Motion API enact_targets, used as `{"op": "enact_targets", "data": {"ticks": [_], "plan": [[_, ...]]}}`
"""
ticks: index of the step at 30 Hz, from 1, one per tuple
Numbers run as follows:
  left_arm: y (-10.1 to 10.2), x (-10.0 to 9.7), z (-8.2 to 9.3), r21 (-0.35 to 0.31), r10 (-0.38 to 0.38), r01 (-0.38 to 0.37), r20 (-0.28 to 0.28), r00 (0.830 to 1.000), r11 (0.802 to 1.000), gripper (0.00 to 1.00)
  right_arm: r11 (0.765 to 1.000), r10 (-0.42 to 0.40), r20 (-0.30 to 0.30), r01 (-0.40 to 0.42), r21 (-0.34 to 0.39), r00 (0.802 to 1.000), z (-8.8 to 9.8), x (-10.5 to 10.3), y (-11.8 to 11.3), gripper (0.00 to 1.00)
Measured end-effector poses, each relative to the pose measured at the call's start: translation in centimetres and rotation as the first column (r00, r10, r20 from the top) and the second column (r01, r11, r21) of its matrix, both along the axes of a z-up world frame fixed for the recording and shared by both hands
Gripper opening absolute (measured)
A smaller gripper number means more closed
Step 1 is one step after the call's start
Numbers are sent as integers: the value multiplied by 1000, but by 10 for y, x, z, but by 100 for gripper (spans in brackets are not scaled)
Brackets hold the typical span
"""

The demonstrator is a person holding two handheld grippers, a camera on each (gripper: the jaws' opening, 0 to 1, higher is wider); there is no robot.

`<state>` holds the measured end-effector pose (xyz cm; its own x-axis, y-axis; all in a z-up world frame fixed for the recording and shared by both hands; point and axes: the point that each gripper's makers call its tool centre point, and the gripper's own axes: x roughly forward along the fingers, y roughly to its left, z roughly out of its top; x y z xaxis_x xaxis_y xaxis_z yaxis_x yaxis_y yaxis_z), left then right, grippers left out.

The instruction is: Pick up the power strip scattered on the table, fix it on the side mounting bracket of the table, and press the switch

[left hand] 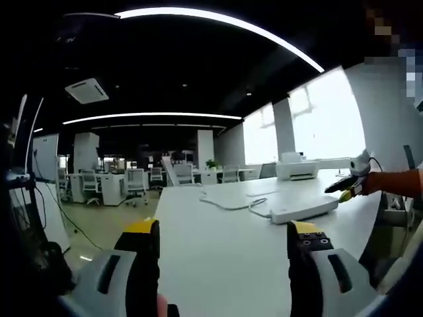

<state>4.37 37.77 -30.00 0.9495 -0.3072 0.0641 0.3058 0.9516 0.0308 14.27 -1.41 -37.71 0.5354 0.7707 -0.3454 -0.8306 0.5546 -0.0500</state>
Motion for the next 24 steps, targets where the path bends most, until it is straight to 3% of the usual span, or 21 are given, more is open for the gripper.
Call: {"op": "enact_targets", "data": {"ticks": [24], "plan": [[-2, 3, -1, 12, -3, 4, -13, 1000, 1000, 82, 999, 50, -53, -51, -11, 997, -15, 1, 14, 56]]}}
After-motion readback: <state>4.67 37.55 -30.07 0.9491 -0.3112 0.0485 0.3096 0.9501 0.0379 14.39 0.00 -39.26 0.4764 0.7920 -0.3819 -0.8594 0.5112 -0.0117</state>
